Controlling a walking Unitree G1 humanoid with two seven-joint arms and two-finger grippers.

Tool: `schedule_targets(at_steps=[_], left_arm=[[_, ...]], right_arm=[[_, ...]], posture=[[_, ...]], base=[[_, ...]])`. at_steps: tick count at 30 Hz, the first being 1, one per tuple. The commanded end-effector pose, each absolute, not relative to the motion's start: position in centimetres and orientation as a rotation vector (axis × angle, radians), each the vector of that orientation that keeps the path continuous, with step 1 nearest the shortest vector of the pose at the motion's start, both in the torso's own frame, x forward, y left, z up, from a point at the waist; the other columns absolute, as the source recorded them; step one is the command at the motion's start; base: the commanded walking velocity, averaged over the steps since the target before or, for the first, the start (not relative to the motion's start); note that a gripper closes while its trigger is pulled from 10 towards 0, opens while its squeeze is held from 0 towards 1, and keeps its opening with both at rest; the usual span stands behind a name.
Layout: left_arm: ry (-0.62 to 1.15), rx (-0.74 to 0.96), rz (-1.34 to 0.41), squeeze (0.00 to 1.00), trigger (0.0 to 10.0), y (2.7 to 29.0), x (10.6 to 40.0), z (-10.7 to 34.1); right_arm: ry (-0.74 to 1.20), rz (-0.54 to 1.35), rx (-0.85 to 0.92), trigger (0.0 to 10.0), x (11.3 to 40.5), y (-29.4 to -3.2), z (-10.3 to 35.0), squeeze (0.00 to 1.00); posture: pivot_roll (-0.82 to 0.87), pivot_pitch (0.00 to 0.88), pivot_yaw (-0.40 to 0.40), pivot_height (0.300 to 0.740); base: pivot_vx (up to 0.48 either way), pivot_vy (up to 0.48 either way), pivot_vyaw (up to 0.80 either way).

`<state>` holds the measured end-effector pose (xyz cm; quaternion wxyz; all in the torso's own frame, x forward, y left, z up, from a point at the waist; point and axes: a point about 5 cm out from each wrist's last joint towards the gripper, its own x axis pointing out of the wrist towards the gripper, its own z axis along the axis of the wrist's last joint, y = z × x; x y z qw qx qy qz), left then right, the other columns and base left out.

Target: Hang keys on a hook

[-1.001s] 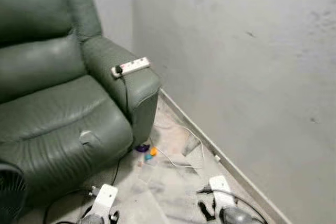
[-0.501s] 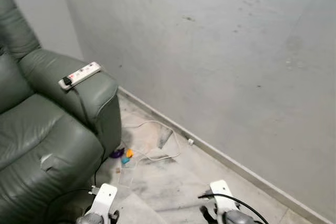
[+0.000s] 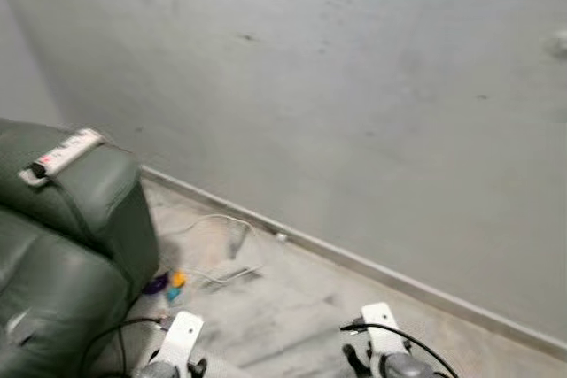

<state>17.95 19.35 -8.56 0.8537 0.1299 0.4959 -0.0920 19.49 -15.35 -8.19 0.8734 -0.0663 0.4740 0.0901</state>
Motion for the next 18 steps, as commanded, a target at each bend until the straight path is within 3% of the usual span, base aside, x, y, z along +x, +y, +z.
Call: schedule_targets(at_steps=[1,18], left_arm=[[1.043,0.277,-0.221,0.00,10.0,18.79,18.15,-8.54],[1.081,0.293,-0.274,0.00,10.0,18.68,17.63,-8.79]], right_arm=[[1.002,0.168,-0.144,10.0,19.38,-16.15,-8.22,0.00],[1.007,0.135,-0.091,10.0,19.20,-15.96,-8.33,0.00]], posture=[[-0.06,0.056,-0.029,0.740],[-0.07,0.055,0.024,0.740]], base=[[0.000,0.000,-0.72],[0.000,0.000,-0.72]])
